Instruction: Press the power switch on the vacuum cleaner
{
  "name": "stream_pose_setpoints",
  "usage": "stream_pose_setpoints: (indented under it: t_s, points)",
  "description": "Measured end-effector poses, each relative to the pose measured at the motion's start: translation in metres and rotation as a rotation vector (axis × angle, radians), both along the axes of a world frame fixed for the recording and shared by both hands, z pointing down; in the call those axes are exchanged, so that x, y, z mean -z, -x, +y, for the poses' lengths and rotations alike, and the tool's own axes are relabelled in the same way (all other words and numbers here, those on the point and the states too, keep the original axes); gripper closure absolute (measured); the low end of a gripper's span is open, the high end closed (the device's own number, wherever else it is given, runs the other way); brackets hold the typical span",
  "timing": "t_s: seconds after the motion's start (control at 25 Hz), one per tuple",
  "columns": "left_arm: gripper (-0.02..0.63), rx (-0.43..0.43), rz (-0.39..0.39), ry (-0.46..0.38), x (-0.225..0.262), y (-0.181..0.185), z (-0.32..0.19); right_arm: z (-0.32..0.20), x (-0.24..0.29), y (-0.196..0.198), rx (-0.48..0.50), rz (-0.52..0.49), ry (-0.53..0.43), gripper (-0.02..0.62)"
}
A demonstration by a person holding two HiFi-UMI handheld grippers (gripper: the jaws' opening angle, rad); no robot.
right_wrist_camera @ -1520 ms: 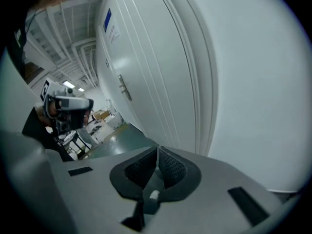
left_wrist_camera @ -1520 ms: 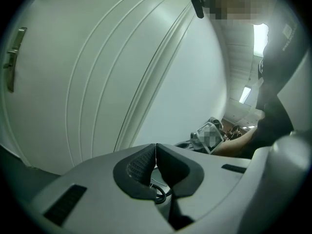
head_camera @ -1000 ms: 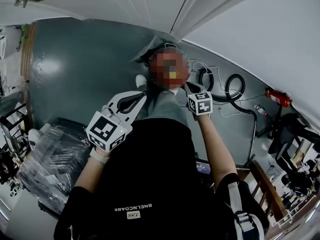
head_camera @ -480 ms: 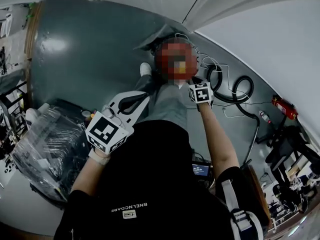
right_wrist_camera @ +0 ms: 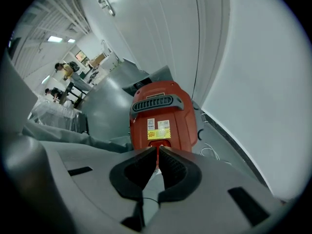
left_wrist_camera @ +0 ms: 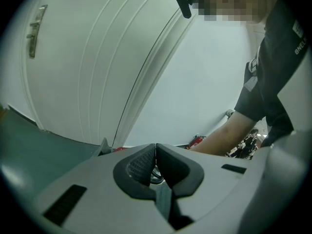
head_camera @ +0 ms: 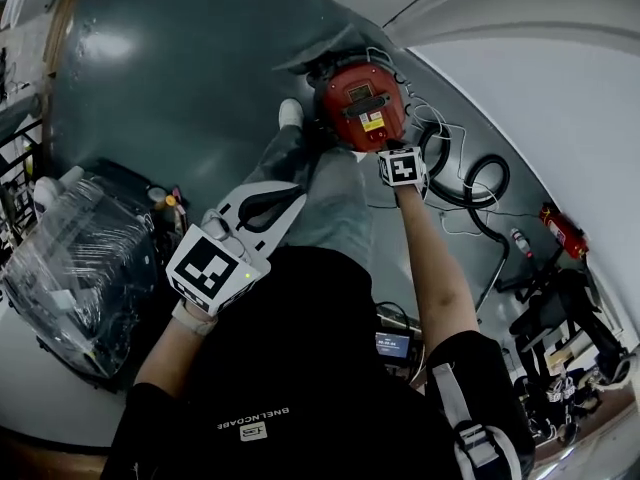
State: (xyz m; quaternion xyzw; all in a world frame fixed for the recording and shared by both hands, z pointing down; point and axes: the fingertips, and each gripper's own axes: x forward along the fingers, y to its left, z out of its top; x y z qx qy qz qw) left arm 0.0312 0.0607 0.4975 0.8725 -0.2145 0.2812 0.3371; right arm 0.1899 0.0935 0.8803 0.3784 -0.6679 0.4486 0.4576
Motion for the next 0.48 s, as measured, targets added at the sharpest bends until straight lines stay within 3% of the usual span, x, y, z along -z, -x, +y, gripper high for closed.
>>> stream_pose_setpoints:
  t_s: [0.48]
  points:
    - [0.591, 0.082, -0.018, 0.073, -0.033, 0.027, 0.010, -0.001, -0.042, 0.004, 0.078, 0.071, 0.070, 0.563]
